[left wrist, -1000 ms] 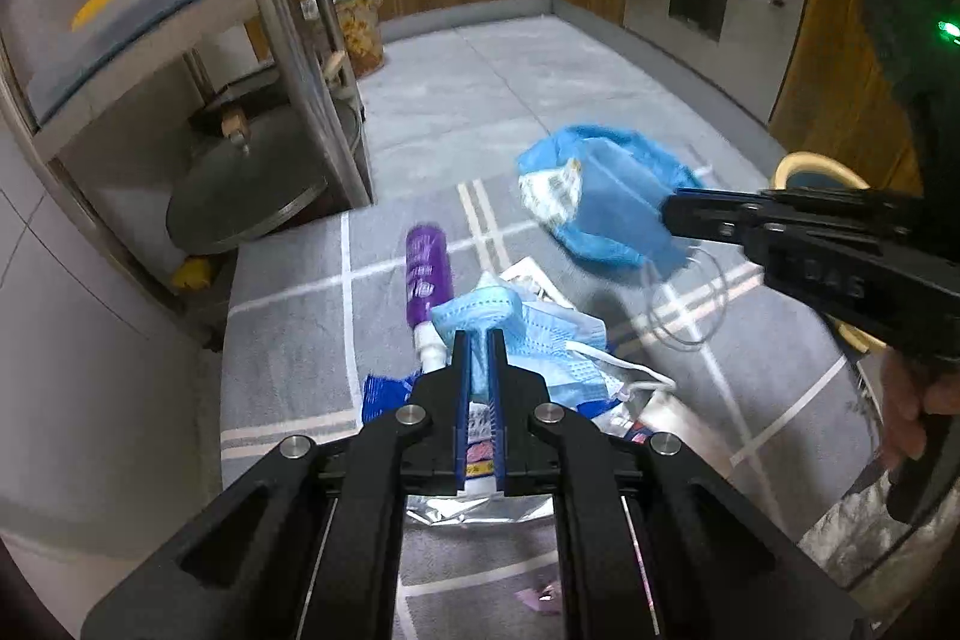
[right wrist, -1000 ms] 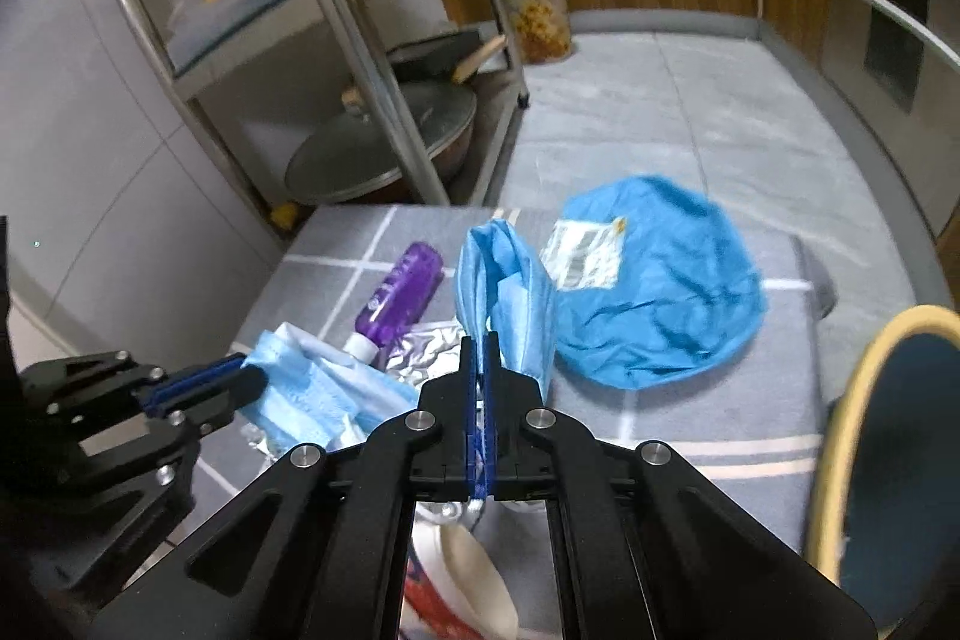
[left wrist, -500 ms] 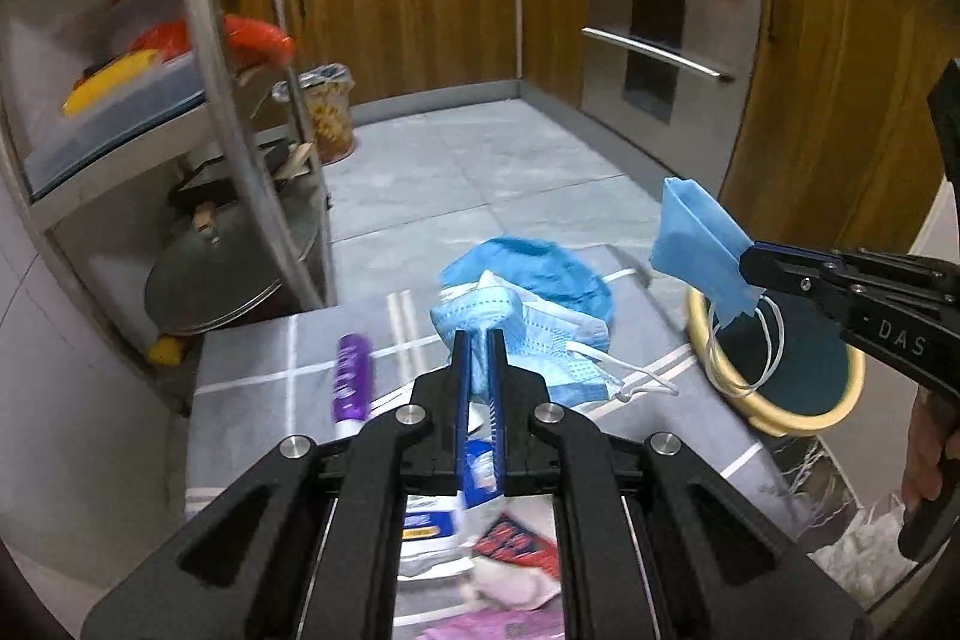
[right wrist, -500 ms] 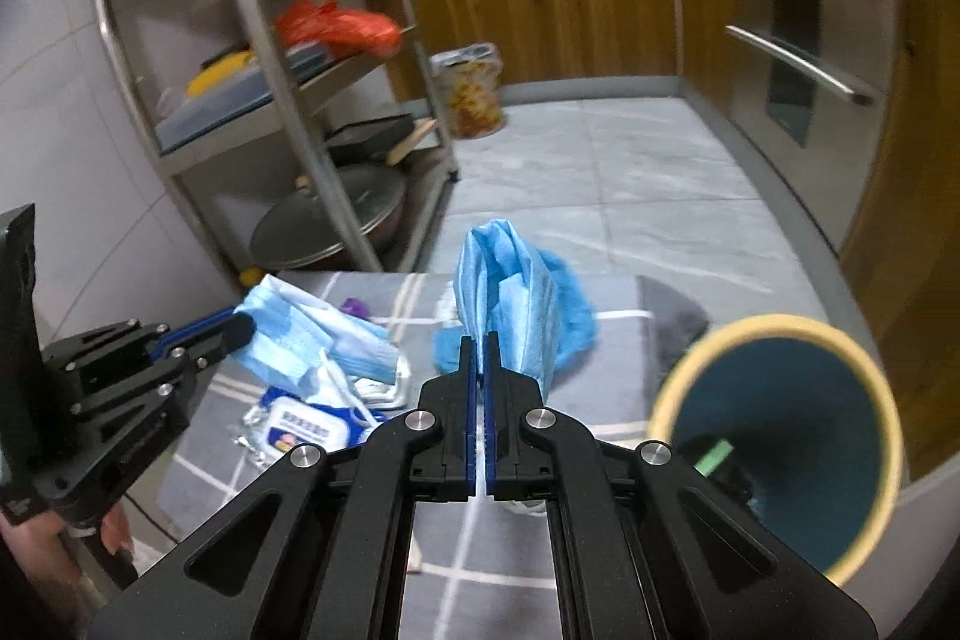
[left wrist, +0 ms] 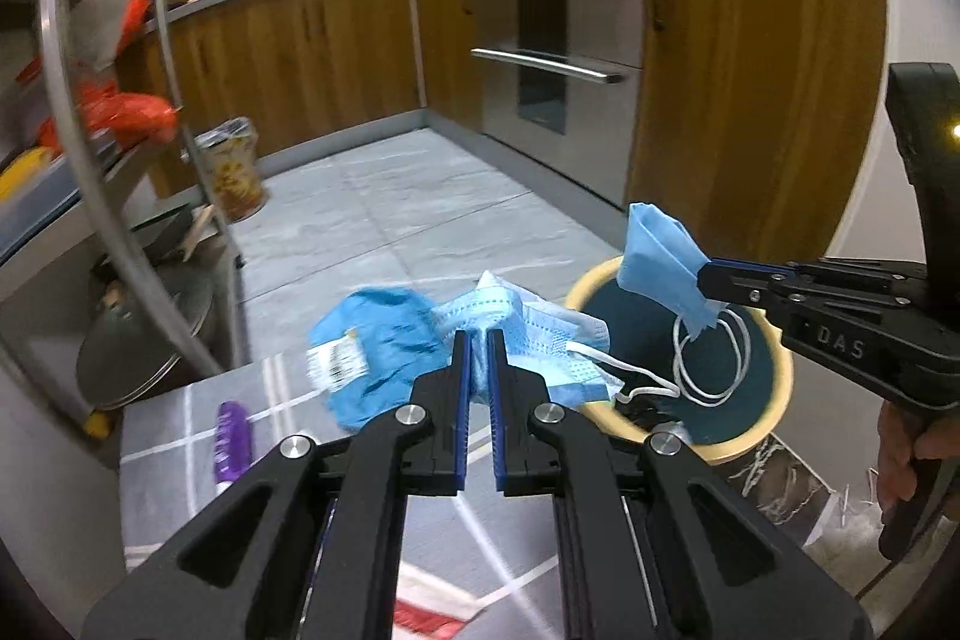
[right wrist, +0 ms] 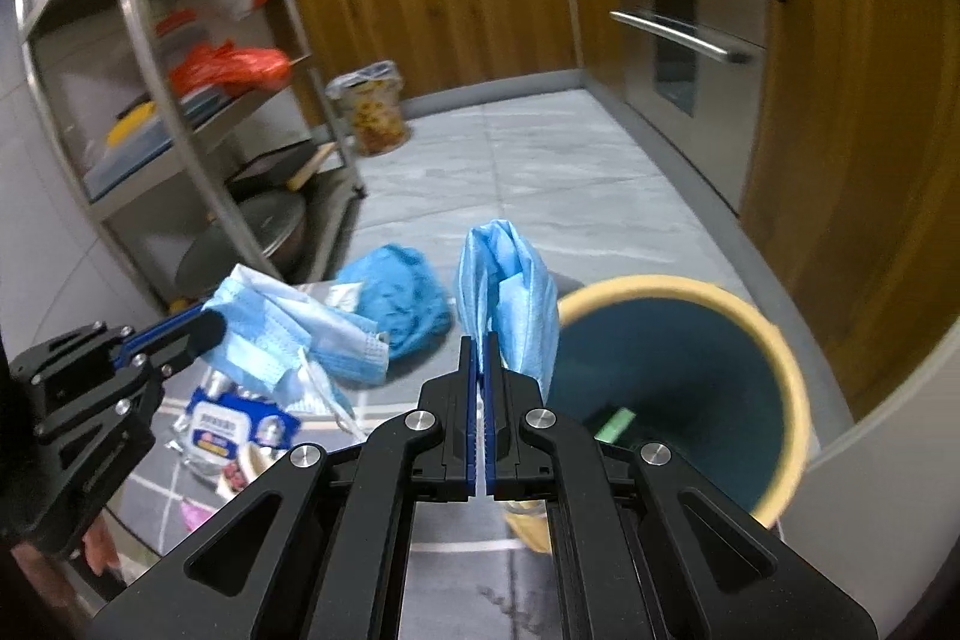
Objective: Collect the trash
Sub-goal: 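Carry both blue face masks over the blue bin with both tools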
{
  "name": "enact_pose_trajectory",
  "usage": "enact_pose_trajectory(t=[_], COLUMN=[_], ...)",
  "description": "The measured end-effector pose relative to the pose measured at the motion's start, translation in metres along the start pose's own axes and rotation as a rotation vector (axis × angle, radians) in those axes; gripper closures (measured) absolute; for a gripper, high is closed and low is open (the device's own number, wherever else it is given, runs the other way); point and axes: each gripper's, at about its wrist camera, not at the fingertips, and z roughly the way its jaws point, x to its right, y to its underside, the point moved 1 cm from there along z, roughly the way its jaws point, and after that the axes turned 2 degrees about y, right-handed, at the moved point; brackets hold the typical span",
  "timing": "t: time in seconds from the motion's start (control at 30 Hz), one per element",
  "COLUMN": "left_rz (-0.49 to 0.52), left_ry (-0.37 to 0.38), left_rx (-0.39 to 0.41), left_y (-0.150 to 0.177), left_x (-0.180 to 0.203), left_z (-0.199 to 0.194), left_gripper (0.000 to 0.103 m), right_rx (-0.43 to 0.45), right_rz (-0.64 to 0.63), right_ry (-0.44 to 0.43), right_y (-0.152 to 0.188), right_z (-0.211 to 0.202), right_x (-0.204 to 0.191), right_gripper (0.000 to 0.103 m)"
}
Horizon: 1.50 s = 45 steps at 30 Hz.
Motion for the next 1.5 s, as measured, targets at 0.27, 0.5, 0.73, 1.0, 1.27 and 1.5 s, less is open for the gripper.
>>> enact_pose_trajectory(t=[0.27, 0.5, 0.73, 1.0, 1.27, 1.5], left_rz=[0.05, 0.076, 0.103, 0.14, 0.146, 0.121], left_ry=[0.057, 0.1, 0.12, 0.112, 0.108, 0.122], left_rx=[0.02, 0.031, 0.0, -0.065, -0.129, -0.122], left_y=[-0.013, -0.022, -0.018, -0.004, 0.012, 0.009], left_x=[0.042, 0.07, 0.088, 0.101, 0.109, 0.109], left_z=[0.013, 0.026, 0.047, 0.074, 0.103, 0.116], left_gripper=[0.097, 0.097, 0.097, 0.097, 0.097, 0.097], right_rx=[0.007, 0.012, -0.014, -0.066, -0.118, -0.138], right_rz=[0.074, 0.137, 0.168, 0.173, 0.183, 0.197], right_ry=[0.071, 0.125, 0.176, 0.197, 0.223, 0.247], right_y=[0.005, 0.011, 0.018, 0.027, 0.035, 0.036], right_z=[-0.008, -0.016, -0.009, 0.009, 0.028, 0.04], right_x=[0.046, 0.078, 0.099, 0.107, 0.112, 0.116], right_gripper=[0.1, 0.1, 0.1, 0.1, 0.1, 0.1])
